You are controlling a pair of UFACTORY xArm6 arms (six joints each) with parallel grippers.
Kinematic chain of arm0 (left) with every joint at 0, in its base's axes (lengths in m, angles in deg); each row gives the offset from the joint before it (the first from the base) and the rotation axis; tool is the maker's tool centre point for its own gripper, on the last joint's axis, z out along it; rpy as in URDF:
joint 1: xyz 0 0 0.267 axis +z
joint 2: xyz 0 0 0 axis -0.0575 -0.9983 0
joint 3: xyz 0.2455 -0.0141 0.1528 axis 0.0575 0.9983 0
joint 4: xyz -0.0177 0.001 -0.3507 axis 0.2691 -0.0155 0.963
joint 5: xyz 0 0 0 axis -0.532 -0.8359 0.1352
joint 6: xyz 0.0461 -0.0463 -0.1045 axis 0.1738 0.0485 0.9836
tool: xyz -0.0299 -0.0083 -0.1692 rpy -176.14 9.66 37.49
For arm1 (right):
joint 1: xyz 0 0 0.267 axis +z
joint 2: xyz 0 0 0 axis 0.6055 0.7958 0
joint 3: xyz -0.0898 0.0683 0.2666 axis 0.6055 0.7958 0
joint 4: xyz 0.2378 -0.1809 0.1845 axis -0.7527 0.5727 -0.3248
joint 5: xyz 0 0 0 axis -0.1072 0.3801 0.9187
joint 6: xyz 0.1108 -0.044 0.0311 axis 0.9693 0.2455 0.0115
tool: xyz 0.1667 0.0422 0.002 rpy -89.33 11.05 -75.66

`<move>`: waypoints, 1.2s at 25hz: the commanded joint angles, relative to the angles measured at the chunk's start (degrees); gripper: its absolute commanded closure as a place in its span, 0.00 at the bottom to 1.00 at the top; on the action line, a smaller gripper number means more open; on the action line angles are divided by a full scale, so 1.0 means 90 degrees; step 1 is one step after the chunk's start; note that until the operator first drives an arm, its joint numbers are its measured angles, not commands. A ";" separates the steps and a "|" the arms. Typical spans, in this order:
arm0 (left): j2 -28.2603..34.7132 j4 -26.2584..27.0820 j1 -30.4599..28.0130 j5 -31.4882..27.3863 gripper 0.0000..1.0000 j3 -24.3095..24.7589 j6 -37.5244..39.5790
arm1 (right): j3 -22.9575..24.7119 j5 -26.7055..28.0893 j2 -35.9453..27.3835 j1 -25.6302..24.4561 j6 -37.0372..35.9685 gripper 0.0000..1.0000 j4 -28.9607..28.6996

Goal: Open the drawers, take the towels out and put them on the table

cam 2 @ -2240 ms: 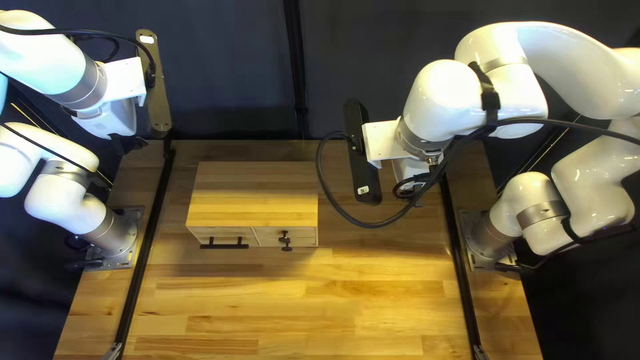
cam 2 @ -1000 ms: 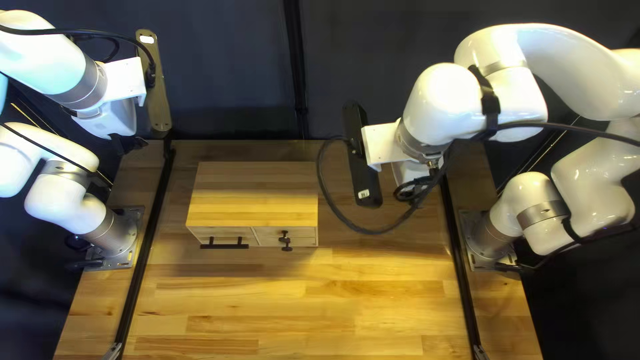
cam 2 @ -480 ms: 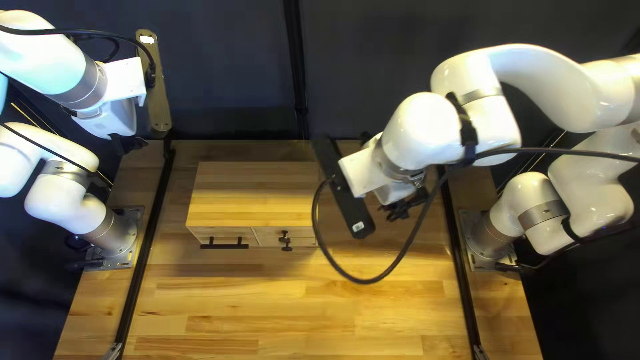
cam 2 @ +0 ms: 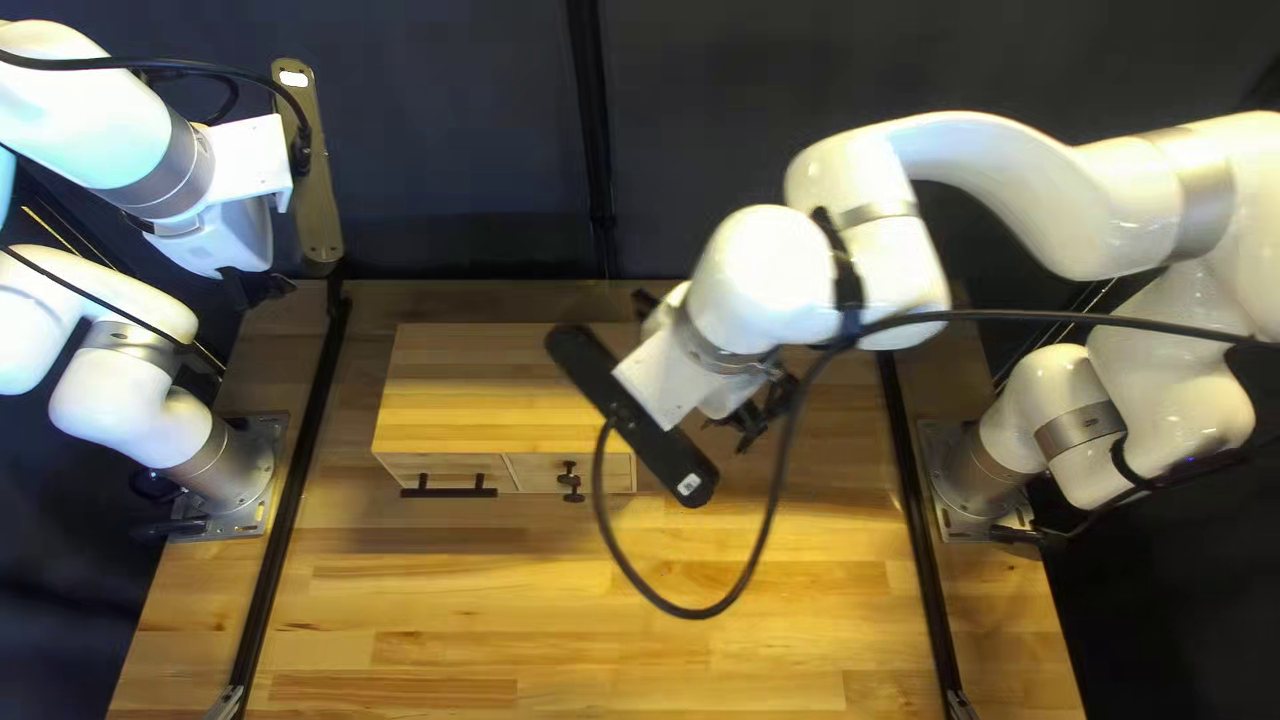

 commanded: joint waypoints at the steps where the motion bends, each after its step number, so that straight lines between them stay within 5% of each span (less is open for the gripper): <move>1: 0.0000 0.0000 0.0000 0.0000 0.00 0.0000 0.0000 | -0.0468 0.0016 0.0506 -0.0130 -0.0767 0.00 -0.0130; 20: 0.0000 0.0000 0.0000 0.0000 0.00 0.0000 0.0000 | -0.0734 0.0123 0.0832 -0.0035 -0.1146 0.00 -0.0091; 30: 0.0000 0.0000 0.0000 0.0000 0.00 0.0000 0.0000 | 0.0286 -0.1046 0.0571 0.0594 -0.1721 0.00 0.0028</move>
